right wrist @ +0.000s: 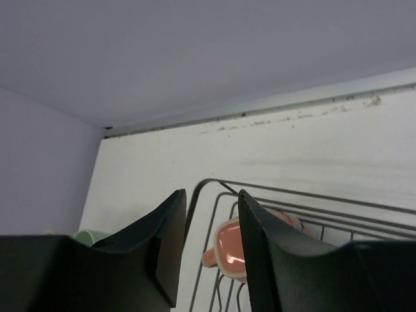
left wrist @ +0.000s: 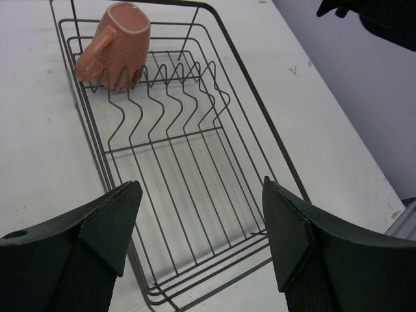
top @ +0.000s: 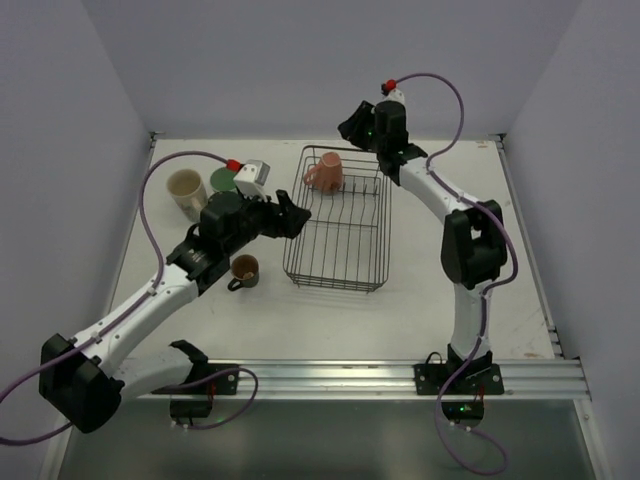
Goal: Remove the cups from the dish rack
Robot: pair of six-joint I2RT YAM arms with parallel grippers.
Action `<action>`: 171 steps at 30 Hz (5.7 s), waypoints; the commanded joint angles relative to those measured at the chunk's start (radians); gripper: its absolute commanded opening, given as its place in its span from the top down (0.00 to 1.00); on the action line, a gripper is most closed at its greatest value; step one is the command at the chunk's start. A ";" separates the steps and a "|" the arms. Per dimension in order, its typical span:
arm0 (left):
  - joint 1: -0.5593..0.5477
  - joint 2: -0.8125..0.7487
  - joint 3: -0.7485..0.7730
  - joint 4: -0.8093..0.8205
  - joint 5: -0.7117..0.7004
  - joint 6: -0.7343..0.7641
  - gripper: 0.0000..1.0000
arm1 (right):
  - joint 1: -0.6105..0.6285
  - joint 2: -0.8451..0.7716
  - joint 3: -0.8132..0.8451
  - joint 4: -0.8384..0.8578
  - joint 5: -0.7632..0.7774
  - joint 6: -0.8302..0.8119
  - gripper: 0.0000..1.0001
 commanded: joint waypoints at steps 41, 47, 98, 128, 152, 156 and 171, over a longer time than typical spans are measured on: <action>-0.002 -0.156 -0.001 -0.021 -0.134 0.048 0.19 | 0.111 0.143 0.210 -0.384 0.039 -0.703 0.05; -0.002 -0.145 -0.003 -0.012 -0.128 0.046 0.19 | 0.111 0.218 0.292 -0.396 0.048 -0.678 0.07; -0.002 -0.050 -0.052 0.129 -0.052 -0.015 0.20 | 0.092 -0.254 -0.263 0.427 0.148 -0.349 0.68; -0.007 0.133 -0.136 0.428 0.039 -0.203 0.43 | 0.027 -0.624 -0.841 0.446 -0.255 0.186 0.62; -0.007 0.000 -0.151 0.204 -0.015 -0.080 0.41 | 0.211 -0.578 -0.744 -0.097 -0.255 -0.213 0.04; -0.007 0.005 -0.148 0.203 0.001 -0.077 0.41 | 0.216 -0.534 -0.720 -0.103 -0.217 -0.295 0.01; -0.007 -0.050 -0.134 0.138 -0.012 -0.046 0.43 | 0.222 -0.702 -0.835 0.080 -0.265 -0.170 0.46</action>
